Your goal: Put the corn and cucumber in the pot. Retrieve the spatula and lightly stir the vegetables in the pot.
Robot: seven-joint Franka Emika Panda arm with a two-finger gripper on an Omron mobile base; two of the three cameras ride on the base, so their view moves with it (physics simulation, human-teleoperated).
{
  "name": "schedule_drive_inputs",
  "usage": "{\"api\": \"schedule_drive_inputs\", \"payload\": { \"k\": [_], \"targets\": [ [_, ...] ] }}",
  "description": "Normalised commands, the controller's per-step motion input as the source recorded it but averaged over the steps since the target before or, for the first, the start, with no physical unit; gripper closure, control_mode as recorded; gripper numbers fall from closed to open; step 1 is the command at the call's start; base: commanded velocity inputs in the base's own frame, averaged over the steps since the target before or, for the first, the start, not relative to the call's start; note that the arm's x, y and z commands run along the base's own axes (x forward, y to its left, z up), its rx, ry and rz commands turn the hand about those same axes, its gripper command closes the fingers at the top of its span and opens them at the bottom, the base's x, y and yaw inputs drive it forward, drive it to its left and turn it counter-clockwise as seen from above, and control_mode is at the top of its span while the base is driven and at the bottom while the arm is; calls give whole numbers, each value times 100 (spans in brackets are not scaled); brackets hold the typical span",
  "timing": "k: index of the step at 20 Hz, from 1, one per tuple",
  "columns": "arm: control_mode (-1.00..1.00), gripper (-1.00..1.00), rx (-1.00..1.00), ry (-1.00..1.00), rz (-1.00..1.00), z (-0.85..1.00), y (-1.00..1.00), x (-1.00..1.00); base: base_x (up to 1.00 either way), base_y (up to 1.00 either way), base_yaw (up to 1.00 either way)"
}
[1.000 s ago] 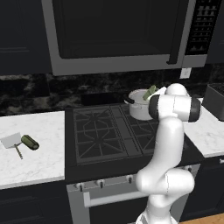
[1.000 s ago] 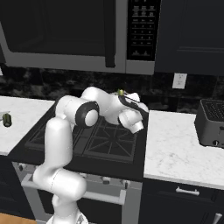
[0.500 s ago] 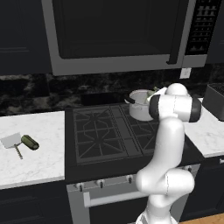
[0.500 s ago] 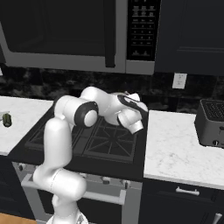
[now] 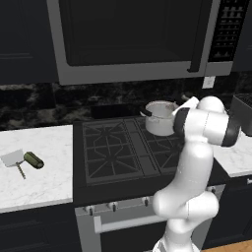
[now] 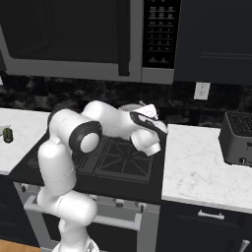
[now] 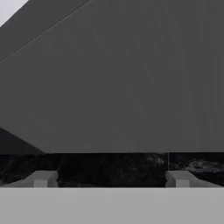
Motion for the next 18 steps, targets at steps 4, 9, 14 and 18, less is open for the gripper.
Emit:
{"api": "schedule_drive_inputs", "payload": {
  "k": [4, 9, 14, 18],
  "targets": [
    [-100, -100, 0, 3, -2, 69, 4, -100, 0, 0, 0],
    [-100, -100, 0, 24, -1, 60, 23, -100, 0, 0, 0],
    [-100, -100, 0, 44, 0, 67, 54, -90, 0, 0, 0],
    [-100, -100, 0, 51, -1, 80, 83, -66, 0, 0, 0]
  ]
}}
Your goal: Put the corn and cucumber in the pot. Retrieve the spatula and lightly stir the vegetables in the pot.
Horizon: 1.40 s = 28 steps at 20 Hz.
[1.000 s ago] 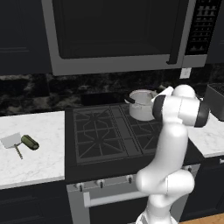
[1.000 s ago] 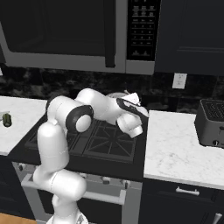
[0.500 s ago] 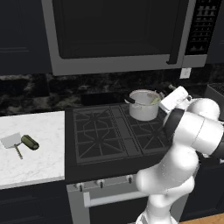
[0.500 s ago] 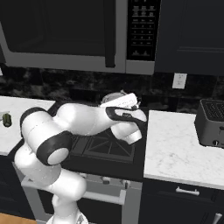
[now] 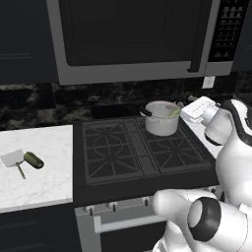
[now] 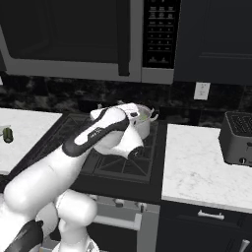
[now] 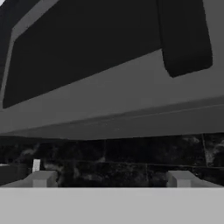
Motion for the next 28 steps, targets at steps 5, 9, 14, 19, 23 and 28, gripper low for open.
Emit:
{"api": "schedule_drive_inputs", "payload": {
  "k": [5, 9, 14, 19, 23, 28],
  "targets": [
    [-100, -100, -1, 55, -1, 55, 92, -50, 0, 0, 0],
    [-100, -100, -11, 53, -2, 1, 100, -35, 0, 0, 0],
    [-100, -100, -14, 61, -4, 0, 98, -3, 0, 0, 0],
    [-100, -100, -20, 58, -7, -2, 89, 14, 0, 0, 0],
    [-100, -100, -26, 38, -4, -37, 95, 2, 0, 0, 0],
    [-100, -100, -23, 18, 0, -51, 100, 0, 0, 0, 0]
  ]
}}
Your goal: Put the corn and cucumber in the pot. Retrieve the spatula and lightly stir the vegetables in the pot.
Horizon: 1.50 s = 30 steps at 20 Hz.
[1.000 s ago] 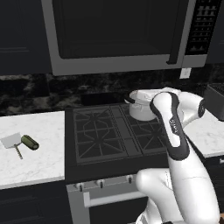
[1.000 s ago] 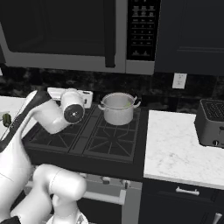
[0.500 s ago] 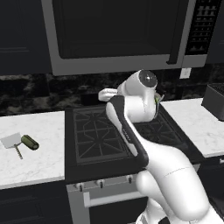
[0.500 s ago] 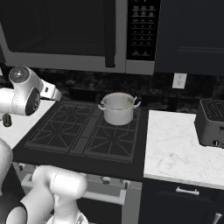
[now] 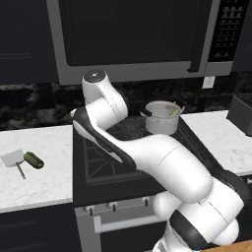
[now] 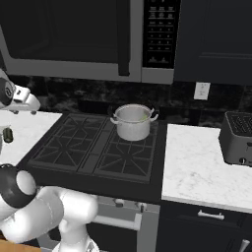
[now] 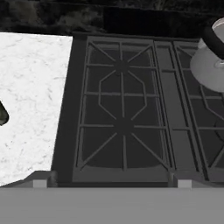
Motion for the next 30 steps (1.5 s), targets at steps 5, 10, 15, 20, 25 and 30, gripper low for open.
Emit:
{"api": "schedule_drive_inputs", "payload": {
  "k": [5, 10, 15, 20, 25, 30],
  "targets": [
    [-100, -100, -3, 6, 4, -45, 81, 0, 0, 0, 0],
    [-100, -100, 5, 10, 15, -39, 62, 7, 0, 0, 0],
    [-100, -100, 16, 12, 19, -43, 43, 14, 0, 0, 0],
    [-100, -100, 14, 8, 19, -44, 55, 15, 0, 0, 0],
    [-100, -100, 3, 0, 13, -30, 62, 20, 0, 0, 0],
    [-100, -100, -1, 0, 0, -11, 50, 36, 0, 0, 0]
  ]
}}
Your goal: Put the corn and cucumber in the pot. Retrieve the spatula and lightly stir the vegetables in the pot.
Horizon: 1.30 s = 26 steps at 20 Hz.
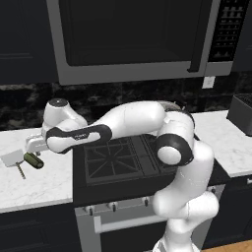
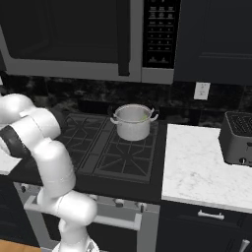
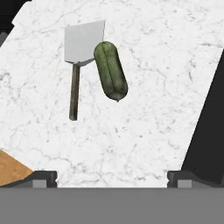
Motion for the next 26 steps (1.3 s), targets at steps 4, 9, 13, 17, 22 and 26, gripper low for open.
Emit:
{"api": "schedule_drive_inputs", "payload": {
  "k": [4, 9, 13, 17, 22, 26],
  "targets": [
    [-100, -100, -4, 0, 0, -8, 55, 31, 0, 0, 0],
    [-100, -100, -6, 0, -1, -4, 54, 37, 0, 0, 0],
    [-100, -100, -9, 0, -7, 0, 33, 43, 0, 0, 0],
    [-100, -100, -9, 4, -7, 0, 6, 42, 0, 0, 0],
    [-100, -100, -7, 9, -4, -25, -2, 33, 0, 0, 0],
    [-100, -100, -4, 6, 0, -48, -12, 26, 0, 0, 0]
  ]
}}
